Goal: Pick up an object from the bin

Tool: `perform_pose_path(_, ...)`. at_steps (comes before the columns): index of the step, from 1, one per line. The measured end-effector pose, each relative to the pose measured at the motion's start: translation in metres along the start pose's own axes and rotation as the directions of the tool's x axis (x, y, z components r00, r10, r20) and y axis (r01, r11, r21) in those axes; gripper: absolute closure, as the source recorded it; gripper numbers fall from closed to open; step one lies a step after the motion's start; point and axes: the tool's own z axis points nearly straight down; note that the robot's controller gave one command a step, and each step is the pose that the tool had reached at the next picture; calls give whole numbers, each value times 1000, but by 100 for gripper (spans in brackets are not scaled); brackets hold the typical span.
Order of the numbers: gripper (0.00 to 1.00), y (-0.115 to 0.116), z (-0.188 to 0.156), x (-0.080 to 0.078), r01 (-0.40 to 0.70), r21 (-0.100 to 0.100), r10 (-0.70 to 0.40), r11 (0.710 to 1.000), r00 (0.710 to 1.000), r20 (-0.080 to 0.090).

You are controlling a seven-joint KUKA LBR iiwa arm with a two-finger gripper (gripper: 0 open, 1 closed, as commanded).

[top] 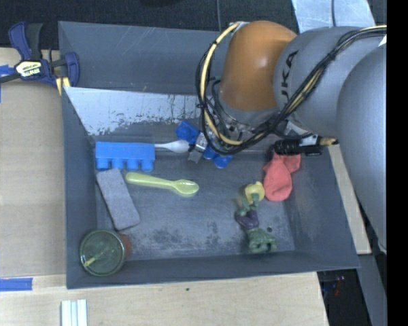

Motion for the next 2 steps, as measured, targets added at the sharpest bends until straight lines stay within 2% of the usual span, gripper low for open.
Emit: perform_pose_path(2,100,-1,-36,-1,1,1,-1,1000,1000,-2)
